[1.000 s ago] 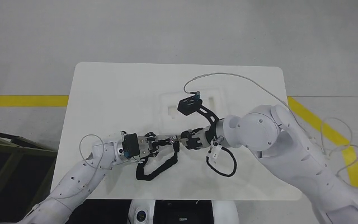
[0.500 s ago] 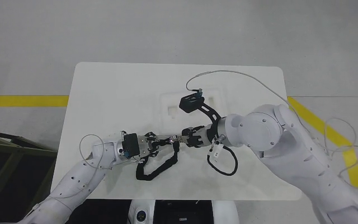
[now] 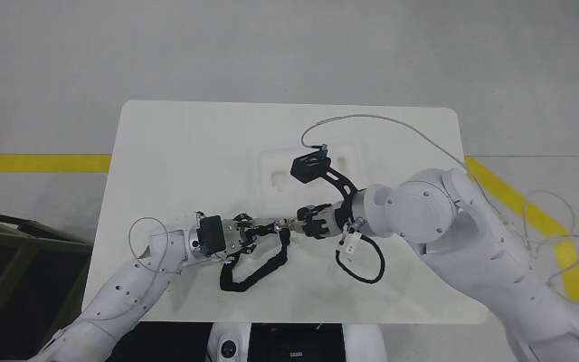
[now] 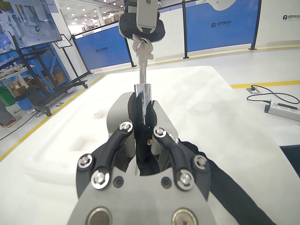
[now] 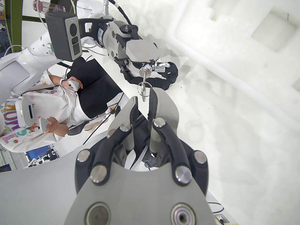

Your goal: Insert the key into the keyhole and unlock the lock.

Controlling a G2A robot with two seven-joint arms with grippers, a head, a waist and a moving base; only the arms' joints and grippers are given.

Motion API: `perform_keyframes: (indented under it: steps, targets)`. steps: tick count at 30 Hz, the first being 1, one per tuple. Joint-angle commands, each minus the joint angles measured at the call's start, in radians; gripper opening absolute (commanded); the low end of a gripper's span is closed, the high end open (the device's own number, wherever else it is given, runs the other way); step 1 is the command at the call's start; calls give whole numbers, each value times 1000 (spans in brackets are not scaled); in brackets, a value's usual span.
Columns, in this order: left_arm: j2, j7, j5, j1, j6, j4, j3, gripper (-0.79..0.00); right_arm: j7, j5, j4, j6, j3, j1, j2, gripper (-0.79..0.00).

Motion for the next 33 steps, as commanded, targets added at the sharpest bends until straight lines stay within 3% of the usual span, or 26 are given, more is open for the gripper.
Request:
perform_keyframes:
  steps: [1,9,33]
  targets:
    - [0,0,1,0,-1,0,0,-785,-1,0,2,0,-5,4,-1,-702]
    - [0,-3,5,1,-3,-2,-2,-785,-1,1,10,5,-17,17,-5,-785]
    - [0,-17,15,9,2,-22,-9,-785,-8,-19,43,36,-103,74,-33,-785]
